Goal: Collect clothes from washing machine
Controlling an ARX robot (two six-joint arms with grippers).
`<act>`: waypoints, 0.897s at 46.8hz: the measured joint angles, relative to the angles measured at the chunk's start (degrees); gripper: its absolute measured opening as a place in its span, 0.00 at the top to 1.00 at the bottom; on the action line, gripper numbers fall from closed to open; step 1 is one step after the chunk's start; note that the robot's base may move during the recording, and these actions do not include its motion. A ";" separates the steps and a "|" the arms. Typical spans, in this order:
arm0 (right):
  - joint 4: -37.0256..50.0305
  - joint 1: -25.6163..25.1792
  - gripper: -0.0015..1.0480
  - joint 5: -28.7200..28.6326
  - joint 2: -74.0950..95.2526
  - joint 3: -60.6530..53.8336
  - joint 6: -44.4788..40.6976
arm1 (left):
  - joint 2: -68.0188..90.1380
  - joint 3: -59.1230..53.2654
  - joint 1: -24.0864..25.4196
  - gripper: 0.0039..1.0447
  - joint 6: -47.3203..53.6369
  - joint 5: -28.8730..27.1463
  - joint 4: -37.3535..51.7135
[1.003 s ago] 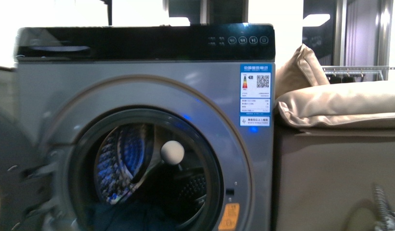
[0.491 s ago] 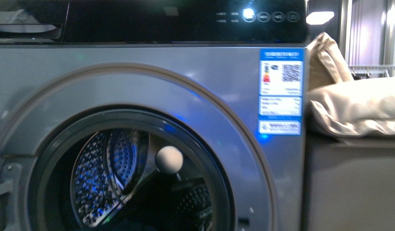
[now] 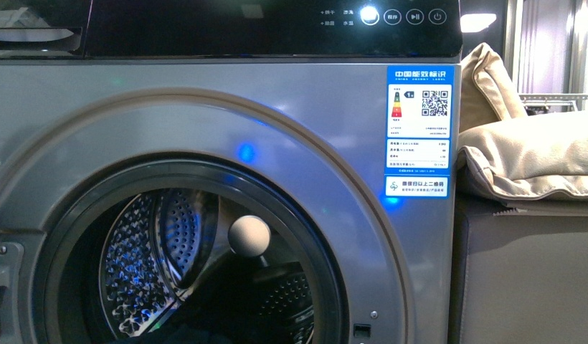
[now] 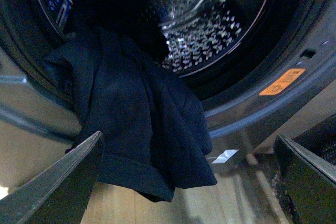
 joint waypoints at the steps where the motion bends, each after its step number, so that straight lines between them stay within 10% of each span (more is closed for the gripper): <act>1: 0.00 0.00 0.07 -0.02 0.00 0.00 0.00 | 2.08 0.81 -0.31 0.06 0.17 -0.35 0.79; 42: 0.00 0.00 0.07 0.00 0.00 0.00 0.00 | 47.78 35.28 -9.20 0.06 4.33 -7.87 -0.11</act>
